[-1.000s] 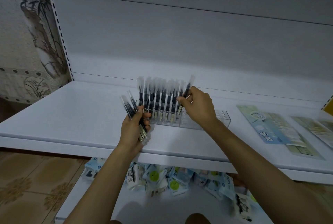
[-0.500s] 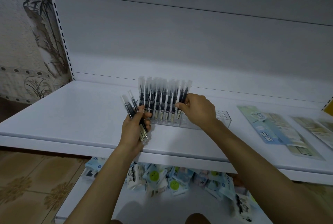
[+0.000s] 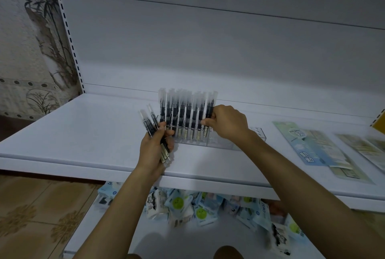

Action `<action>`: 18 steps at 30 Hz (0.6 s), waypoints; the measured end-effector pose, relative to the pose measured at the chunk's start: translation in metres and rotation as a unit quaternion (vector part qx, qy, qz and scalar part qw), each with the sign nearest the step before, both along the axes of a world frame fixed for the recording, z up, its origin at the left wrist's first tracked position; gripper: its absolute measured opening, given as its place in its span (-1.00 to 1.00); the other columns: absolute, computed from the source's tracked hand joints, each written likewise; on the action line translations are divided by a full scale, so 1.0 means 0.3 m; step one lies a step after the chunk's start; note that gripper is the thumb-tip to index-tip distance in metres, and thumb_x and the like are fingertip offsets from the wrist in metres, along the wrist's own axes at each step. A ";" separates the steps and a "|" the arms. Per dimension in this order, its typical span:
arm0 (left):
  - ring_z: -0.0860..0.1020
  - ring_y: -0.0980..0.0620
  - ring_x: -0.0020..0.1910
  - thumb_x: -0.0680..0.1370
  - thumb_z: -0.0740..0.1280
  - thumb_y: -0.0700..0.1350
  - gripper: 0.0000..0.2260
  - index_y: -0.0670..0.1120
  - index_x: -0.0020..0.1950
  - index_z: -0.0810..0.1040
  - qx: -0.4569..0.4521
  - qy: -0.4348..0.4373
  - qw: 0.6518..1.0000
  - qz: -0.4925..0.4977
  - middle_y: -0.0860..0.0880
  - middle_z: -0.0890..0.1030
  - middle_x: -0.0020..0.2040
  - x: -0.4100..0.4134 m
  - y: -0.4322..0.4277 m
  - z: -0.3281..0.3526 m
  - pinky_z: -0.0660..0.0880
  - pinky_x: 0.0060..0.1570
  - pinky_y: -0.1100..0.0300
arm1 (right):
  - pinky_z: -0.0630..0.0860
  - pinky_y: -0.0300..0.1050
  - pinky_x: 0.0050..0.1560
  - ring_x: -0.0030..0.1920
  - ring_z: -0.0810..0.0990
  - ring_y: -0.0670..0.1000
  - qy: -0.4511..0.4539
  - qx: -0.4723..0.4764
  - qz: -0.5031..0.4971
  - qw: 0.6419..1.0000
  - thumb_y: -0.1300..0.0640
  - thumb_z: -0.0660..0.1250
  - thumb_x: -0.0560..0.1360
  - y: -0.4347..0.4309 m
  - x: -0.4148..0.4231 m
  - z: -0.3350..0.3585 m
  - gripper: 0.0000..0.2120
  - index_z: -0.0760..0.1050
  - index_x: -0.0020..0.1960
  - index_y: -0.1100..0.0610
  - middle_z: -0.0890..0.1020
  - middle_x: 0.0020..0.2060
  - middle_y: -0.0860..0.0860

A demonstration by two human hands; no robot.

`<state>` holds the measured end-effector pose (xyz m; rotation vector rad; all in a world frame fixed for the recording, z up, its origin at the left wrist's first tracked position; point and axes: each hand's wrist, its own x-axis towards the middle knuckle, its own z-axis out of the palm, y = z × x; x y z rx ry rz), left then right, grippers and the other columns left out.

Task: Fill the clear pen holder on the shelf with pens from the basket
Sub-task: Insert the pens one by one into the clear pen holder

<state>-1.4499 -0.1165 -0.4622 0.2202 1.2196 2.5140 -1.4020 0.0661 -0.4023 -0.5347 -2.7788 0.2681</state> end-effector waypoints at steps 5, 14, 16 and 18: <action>0.43 0.14 -0.47 0.63 0.22 -0.19 -0.88 -0.12 0.11 0.51 -0.006 0.002 1.000 0.002 -0.05 0.56 -0.28 0.003 0.001 0.001 0.42 -0.49 0.33 | 0.28 -0.18 -0.35 -0.44 0.39 -0.02 -0.019 0.016 -0.006 1.000 -0.17 0.34 0.48 -0.001 -0.005 0.019 -0.53 0.25 -0.37 0.12 0.43 -0.47 -0.02; 0.44 0.14 -0.46 0.63 0.22 -0.18 -0.84 -0.14 0.18 0.50 0.002 -0.011 1.000 -0.001 -0.07 0.55 -0.25 -0.005 -0.001 -0.004 0.43 -0.49 0.33 | 0.54 -0.09 -0.10 -0.28 0.67 0.01 -0.056 -0.039 0.005 0.998 -0.15 0.36 0.47 -0.009 -0.004 0.044 -0.57 0.36 -0.36 0.13 0.69 -0.30 0.08; 0.43 0.13 -0.45 0.63 0.22 -0.18 -0.85 -0.13 0.18 0.50 0.001 -0.010 1.000 -0.001 -0.07 0.55 -0.25 -0.005 0.000 -0.004 0.43 -0.49 0.33 | 0.53 -0.10 -0.12 -0.27 0.68 0.02 -0.051 -0.045 0.002 0.998 -0.15 0.38 0.46 -0.007 0.000 0.042 -0.57 0.36 -0.38 0.13 0.69 -0.31 0.09; 0.43 0.12 -0.44 0.63 0.21 -0.18 -0.85 -0.13 0.18 0.49 0.001 -0.009 1.000 -0.003 -0.07 0.55 -0.24 -0.005 0.001 -0.004 0.42 -0.49 0.32 | 0.52 -0.12 -0.15 -0.27 0.68 0.03 -0.042 -0.056 -0.001 0.998 -0.15 0.40 0.44 -0.003 0.003 0.038 -0.58 0.41 -0.37 0.15 0.69 -0.31 0.09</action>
